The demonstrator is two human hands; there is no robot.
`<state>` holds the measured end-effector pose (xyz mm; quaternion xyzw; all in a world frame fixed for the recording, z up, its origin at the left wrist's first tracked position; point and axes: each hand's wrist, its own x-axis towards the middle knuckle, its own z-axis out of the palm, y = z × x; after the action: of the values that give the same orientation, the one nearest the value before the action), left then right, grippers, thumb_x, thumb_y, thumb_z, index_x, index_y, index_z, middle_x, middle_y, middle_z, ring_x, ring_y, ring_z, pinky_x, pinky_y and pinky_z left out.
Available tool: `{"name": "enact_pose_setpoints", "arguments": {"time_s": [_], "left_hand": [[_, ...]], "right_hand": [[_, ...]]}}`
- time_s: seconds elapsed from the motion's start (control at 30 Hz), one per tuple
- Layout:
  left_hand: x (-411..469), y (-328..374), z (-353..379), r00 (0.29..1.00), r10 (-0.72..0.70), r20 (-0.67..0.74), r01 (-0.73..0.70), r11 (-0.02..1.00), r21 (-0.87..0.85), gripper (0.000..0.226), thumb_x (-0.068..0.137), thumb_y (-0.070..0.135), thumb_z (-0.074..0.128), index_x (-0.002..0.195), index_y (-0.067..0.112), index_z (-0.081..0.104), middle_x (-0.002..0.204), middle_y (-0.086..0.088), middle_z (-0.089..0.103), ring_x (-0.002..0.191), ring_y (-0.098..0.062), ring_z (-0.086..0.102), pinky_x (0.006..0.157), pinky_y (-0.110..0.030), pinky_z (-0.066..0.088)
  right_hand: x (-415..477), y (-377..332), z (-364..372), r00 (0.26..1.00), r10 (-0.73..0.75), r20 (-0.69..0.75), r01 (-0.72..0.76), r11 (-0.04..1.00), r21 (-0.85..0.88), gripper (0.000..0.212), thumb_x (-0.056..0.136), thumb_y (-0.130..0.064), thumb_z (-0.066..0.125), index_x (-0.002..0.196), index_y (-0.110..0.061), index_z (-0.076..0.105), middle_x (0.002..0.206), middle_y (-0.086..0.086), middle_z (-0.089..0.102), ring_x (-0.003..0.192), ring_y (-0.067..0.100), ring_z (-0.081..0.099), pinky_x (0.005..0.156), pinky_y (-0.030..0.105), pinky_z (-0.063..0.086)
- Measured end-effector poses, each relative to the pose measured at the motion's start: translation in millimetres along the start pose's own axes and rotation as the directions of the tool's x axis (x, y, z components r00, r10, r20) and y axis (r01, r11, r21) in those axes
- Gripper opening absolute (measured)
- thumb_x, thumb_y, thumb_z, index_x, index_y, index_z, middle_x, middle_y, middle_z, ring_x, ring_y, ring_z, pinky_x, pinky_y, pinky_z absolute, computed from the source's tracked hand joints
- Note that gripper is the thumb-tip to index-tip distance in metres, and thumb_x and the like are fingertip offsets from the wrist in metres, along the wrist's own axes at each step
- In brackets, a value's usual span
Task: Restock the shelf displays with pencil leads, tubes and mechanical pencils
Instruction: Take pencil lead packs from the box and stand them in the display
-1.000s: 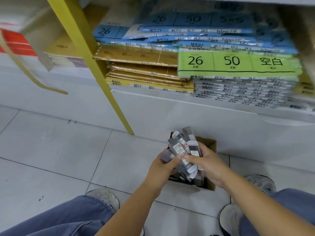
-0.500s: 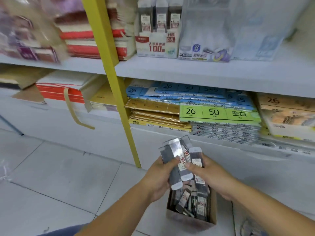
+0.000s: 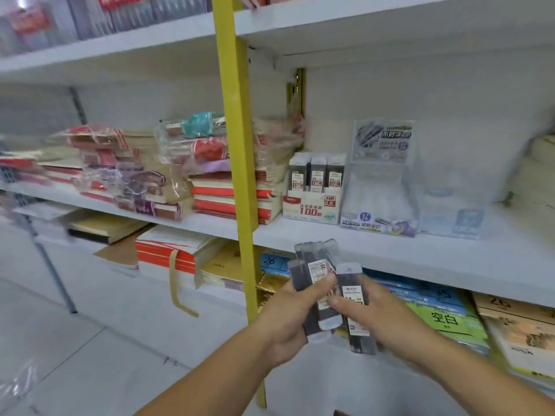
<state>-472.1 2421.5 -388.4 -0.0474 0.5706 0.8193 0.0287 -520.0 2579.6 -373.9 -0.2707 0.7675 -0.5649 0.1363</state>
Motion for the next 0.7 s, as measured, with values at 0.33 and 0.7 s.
{"name": "enact_pose_setpoints", "arguments": {"time_s": [0.33, 0.7], "left_hand": [[11.3, -1.8, -23.8, 0.995, 0.083, -0.057, -0.087, 0.994, -0.067, 0.049, 0.081, 0.031, 0.077, 0.126, 0.015, 0.066, 0.120, -0.015, 0.072, 0.112, -0.034, 0.068, 0.101, -0.054, 0.051], [15.4, 45.3, -29.1, 0.929, 0.242, -0.279, -0.284, 0.951, -0.120, 0.020, 0.093, 0.029, 0.066, 0.110, 0.021, 0.074, 0.108, -0.009, 0.077, 0.098, -0.025, 0.075, 0.076, -0.036, 0.060]], "right_hand": [[19.6, 5.0, 17.4, 0.999, -0.028, -0.034, 0.027, 0.999, -0.042, 0.029, 0.085, -0.041, 0.069, 0.107, -0.048, 0.052, 0.096, -0.032, 0.067, 0.087, -0.013, 0.063, 0.066, 0.005, 0.045], [41.8, -50.8, 3.9, 0.963, -0.085, -0.255, 0.086, 0.996, -0.006, 0.030, 0.101, -0.035, 0.038, 0.094, -0.049, 0.063, 0.099, -0.026, 0.062, 0.084, -0.009, 0.059, 0.063, 0.019, 0.041]]}}
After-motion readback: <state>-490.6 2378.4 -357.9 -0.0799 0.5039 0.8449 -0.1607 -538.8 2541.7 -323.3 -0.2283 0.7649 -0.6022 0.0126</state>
